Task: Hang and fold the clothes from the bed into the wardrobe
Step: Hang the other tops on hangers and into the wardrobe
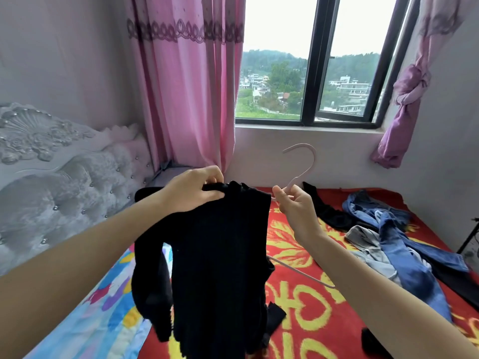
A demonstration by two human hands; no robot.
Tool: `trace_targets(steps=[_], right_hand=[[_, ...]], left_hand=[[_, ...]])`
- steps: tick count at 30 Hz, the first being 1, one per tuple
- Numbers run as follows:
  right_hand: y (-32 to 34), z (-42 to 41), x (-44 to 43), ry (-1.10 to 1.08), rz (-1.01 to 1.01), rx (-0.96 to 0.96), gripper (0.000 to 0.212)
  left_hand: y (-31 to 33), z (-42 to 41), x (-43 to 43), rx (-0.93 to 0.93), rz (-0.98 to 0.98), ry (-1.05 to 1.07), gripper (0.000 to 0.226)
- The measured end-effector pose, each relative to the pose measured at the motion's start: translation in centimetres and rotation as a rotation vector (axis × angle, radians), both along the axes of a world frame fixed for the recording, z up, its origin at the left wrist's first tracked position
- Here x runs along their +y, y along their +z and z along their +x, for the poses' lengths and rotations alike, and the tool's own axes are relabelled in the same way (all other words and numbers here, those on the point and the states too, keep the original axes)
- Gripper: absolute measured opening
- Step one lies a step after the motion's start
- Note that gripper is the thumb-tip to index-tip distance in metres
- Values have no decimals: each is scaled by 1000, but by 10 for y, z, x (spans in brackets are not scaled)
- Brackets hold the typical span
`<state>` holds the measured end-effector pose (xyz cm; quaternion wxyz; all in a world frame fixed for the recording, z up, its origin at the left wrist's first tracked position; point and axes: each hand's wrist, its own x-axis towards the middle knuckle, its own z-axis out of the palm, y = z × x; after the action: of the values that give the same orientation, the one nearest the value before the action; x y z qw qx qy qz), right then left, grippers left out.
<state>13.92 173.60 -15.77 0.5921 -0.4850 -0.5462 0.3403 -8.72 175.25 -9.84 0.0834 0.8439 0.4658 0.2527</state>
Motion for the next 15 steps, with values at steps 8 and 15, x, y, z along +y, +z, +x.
trace_targets(steps=[8,15], right_hand=[[10,-15,8,-20,86,-103,34],[3,-4,0,-389,697,-674,37]], left_hand=[[19,18,-4,176,-195,-103,38],[12,2,-2,-18,36,72,28]])
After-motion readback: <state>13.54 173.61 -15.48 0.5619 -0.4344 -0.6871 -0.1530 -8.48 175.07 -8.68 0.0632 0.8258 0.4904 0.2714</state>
